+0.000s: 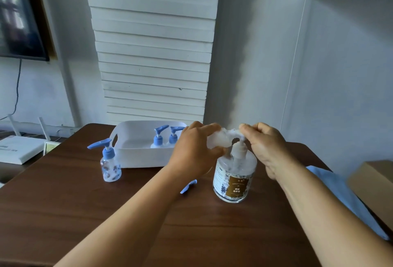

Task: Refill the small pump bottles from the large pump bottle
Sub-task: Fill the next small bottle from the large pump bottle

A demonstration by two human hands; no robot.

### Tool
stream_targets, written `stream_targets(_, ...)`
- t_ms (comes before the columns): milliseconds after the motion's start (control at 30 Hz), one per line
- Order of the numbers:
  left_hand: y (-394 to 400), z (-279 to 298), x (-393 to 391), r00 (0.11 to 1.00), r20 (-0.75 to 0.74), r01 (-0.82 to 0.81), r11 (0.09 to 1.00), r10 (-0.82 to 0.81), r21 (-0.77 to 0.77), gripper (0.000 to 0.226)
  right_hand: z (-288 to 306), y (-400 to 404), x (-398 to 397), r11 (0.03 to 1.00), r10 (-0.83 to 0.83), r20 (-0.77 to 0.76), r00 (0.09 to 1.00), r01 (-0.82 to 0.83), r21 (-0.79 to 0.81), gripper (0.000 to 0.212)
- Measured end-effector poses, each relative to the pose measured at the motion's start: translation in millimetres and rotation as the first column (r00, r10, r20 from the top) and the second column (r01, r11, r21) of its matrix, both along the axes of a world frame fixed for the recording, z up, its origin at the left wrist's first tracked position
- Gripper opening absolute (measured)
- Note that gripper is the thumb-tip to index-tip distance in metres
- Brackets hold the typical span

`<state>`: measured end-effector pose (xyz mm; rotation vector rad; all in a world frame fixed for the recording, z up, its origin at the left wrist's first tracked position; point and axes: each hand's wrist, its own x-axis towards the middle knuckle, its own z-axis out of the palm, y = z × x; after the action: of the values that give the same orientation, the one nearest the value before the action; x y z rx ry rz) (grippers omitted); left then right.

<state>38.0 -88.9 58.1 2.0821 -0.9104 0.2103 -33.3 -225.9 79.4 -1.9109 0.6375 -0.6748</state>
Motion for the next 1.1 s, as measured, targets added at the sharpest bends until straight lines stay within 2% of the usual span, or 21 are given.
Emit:
stream_targets(67,-1.0,2.9,1.0,1.0,0.017,-0.004,1.0,0.004,0.006,0.053,3.4,-1.0,-0.4,1.0,0.003,0.0,1.0,-0.003,-0.015,0.03)
stream_targets(233,1.0,-7.1,-2.4,1.0,-0.01,0.011,1.0,-0.011,0.007,0.051,-16.0,2.9,3.8,0.997,-0.019,0.028,0.999,0.017,0.071,0.032)
stream_targets(433,-1.2,3.2,1.9,1.0,0.005,-0.007,1.0,0.007,0.015,0.056,4.7,-1.1,0.8,0.999,-0.008,-0.007,1.0,0.008,-0.046,0.031)
stream_targets(600,0.2,-6.2,-0.2,1.0,-0.025,0.011,1.0,-0.01,0.016,0.054,-17.1,3.4,4.9,0.995,-0.039,0.06,0.997,0.033,0.091,0.033)
stream_targets(800,-1.3,1.2,3.1,1.0,-0.006,-0.008,1.0,0.008,0.001,0.056,2.8,0.1,1.4,1.0,-0.017,0.002,1.0,0.017,-0.026,0.03)
stream_targets(967,-0.4,-5.9,0.2,1.0,-0.018,-0.004,1.0,0.004,0.011,0.057,-13.9,2.7,4.3,0.997,-0.012,0.048,0.999,0.009,0.078,0.032)
stream_targets(1100,1.3,-3.9,-0.4,0.999,-0.04,0.001,1.0,-0.001,0.007,0.056,-7.2,1.7,2.4,0.999,-0.008,0.005,1.0,0.008,0.033,0.031)
